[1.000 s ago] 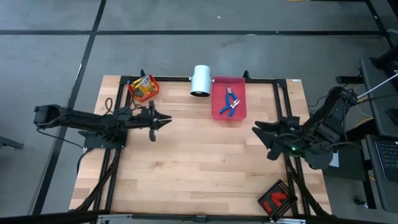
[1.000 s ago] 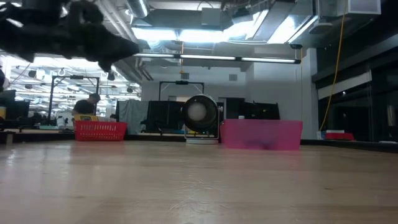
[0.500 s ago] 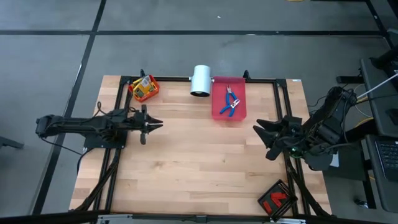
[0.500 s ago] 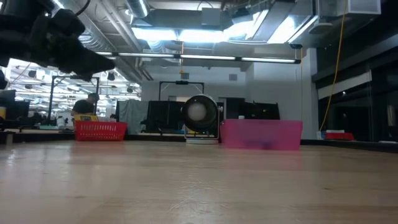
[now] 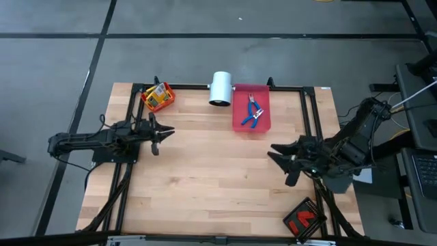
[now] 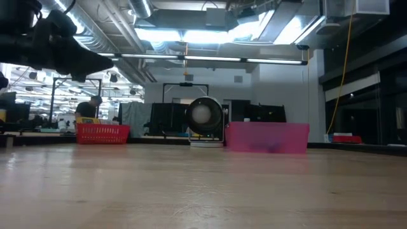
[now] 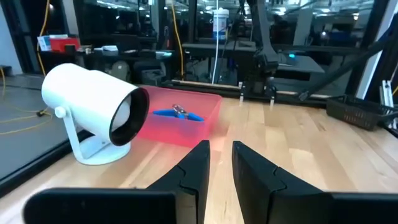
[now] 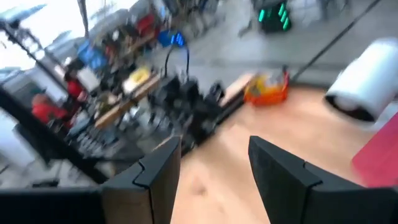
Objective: Pick & Place School Supplies
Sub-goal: Return to Home Position
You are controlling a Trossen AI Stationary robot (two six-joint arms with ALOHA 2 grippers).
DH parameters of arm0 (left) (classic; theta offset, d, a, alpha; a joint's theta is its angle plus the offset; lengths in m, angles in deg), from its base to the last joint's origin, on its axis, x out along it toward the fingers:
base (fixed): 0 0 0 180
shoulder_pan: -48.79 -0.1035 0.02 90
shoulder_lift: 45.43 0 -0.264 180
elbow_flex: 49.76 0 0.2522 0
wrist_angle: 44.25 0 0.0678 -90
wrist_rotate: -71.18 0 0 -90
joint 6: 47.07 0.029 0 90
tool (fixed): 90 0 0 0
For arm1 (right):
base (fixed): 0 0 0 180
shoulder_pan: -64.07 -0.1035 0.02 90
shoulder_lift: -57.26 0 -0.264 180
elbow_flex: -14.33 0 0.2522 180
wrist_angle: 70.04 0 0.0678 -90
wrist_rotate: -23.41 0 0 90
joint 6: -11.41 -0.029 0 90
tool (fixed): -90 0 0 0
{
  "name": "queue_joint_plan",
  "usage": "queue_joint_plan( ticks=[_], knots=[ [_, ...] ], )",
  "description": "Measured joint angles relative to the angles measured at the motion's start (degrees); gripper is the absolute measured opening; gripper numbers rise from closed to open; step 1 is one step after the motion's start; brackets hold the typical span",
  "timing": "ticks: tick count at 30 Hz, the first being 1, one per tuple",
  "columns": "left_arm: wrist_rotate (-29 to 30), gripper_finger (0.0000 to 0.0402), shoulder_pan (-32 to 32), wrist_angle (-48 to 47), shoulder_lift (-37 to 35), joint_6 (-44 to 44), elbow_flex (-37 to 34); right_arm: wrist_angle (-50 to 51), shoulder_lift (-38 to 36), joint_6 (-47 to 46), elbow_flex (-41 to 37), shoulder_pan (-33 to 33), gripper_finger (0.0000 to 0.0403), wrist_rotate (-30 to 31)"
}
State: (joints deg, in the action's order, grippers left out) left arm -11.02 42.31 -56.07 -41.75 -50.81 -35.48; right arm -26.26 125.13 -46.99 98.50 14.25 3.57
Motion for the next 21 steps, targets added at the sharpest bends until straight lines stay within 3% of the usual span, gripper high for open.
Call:
queue_joint_plan(
  ticks=[3,6,8,10,15,21],
  knots=[
    [-0.02,0.0063,0.00,-0.02,1.27,-0.01,0.00,4.80,-0.04,-5.58,0.02,3.88,0.0194,-12.61],
    [0.03,0.0063,0.00,0.18,1.38,0.01,0.00,8.50,1.96,-8.91,-0.92,9.81,0.0194,-31.67],
    [0.03,0.0063,0.00,0.08,1.51,0.01,0.00,7.92,4.42,-6.95,-3.45,13.23,0.0194,-43.41],
    [0.05,0.0063,0.00,0.09,1.49,0.01,0.02,0.93,7.35,-1.09,-6.86,16.15,0.0194,-52.71],
    [0.03,0.0063,0.00,0.09,1.51,0.01,0.00,-25.74,16.36,19.53,-14.74,26.18,0.0194,-68.51],
    [0.05,0.0063,0.00,0.14,1.51,0.01,0.00,-39.99,20.00,42.64,-14.82,40.53,0.0194,-77.44]
  ],
)
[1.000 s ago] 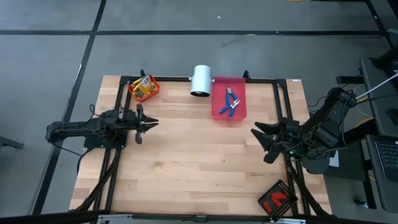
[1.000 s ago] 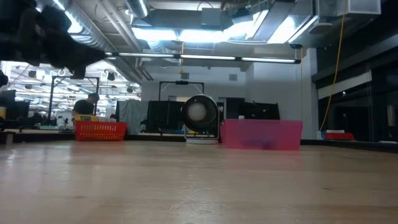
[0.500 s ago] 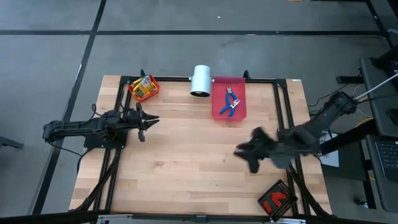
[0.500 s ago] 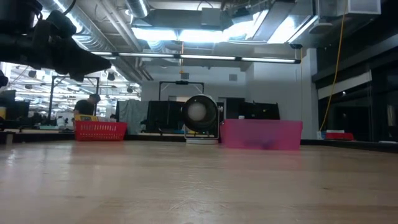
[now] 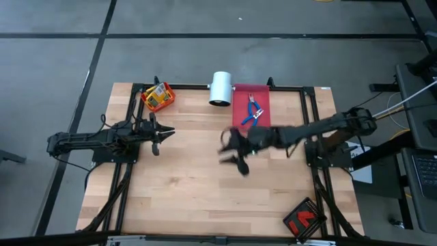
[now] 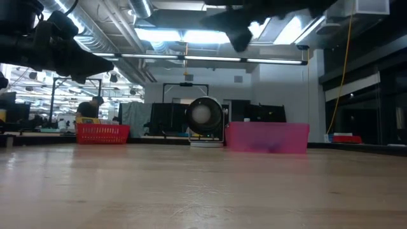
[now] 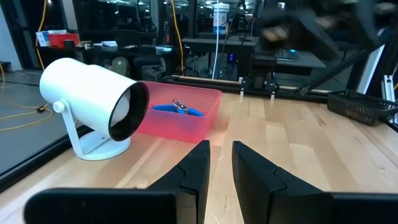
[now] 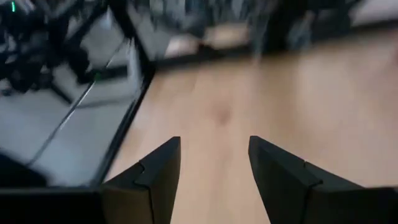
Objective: Pick & Place School Supplies
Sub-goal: Return to Home Position
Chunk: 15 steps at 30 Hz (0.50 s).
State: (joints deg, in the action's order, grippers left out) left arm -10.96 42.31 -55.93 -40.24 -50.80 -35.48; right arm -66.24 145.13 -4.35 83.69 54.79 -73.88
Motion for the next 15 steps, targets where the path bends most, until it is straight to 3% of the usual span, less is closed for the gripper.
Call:
queue_joint_plan(
  ticks=[4,8,11,15],
  knots=[
    [0.00,0.0063,0.00,0.05,-0.03,0.00,0.00,-10.66,-2.52,10.58,-0.79,7.71,0.0194,-4.46],
    [0.00,0.0063,0.00,0.02,-0.06,0.00,0.00,-30.05,-6.44,9.80,-10.08,12.63,0.0194,-12.24],
    [0.00,0.0063,0.00,0.03,0.04,0.00,0.00,-38.39,-12.20,8.74,-19.42,13.53,0.0194,-12.13],
    [0.00,0.0063,0.00,0.06,0.04,0.00,0.00,-39.67,-22.97,8.92,-30.56,13.30,0.0194,-10.56]
  ],
)
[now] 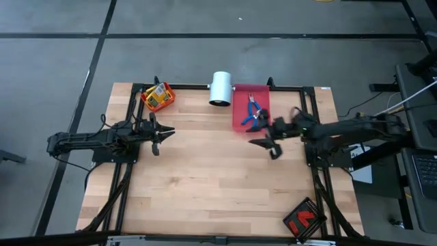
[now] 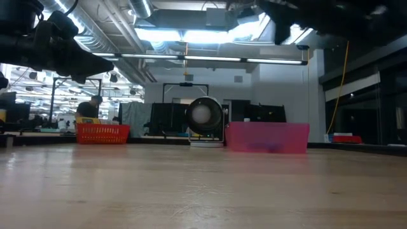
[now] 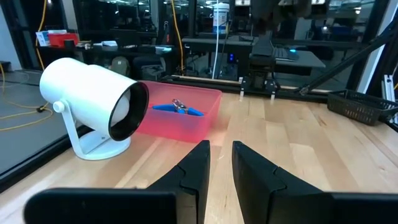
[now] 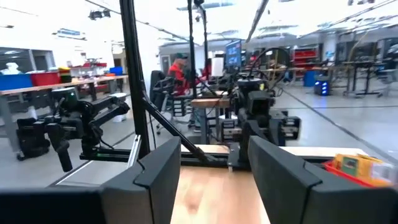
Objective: Pick & Place School Supplies
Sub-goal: Return to Home Position
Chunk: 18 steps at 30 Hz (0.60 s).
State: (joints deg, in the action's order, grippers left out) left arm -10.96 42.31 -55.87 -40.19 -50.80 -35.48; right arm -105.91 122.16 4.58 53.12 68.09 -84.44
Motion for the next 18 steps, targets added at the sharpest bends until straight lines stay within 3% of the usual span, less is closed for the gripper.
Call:
queue_joint_plan(
  ticks=[8,18],
  knots=[
    [0.00,0.0063,0.00,-0.01,0.00,0.00,0.01,5.71,-20.51,1.62,-14.81,-0.14,0.0194,5.30],
    [0.00,0.0063,0.00,-0.01,0.00,0.00,0.00,23.34,-34.10,8.30,-15.60,-0.14,0.0194,6.52]
  ],
)
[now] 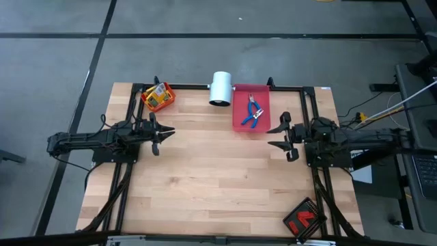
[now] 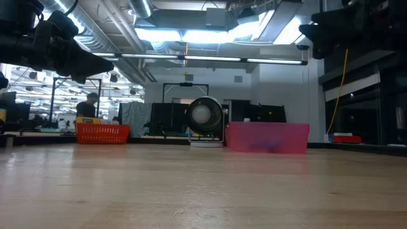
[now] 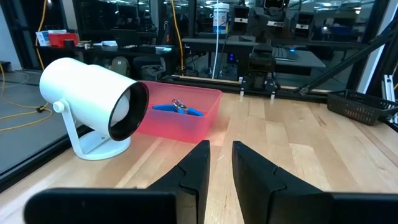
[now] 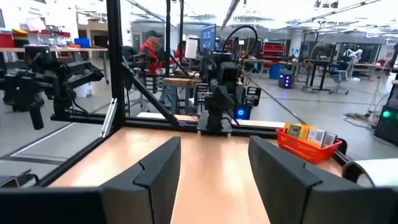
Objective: Pick & Place School Supplies
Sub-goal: Return to Home Position
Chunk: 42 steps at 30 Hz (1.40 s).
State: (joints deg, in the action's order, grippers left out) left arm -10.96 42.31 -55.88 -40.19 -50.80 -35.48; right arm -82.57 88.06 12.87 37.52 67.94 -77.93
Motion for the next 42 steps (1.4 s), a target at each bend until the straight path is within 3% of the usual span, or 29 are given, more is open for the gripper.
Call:
queue_joint_plan(
  ticks=[7,16,29,42],
  knots=[
    [0.00,0.0063,0.00,0.00,0.00,0.00,0.00,9.27,-12.64,-0.60,-0.32,0.00,0.0194,-0.04],
    [-0.01,0.0063,0.00,0.00,0.00,0.00,0.01,10.89,-30.58,-7.03,-8.63,-0.02,0.0194,-0.03],
    [-0.01,0.0063,-0.02,0.00,0.02,-0.02,0.00,21.45,-30.82,0.83,-8.57,-2.54,0.0194,6.33],
    [0.00,0.0063,-0.02,0.00,0.02,-0.02,0.00,24.99,-30.82,-3.97,-8.55,-2.56,0.0194,7.91]
  ],
)
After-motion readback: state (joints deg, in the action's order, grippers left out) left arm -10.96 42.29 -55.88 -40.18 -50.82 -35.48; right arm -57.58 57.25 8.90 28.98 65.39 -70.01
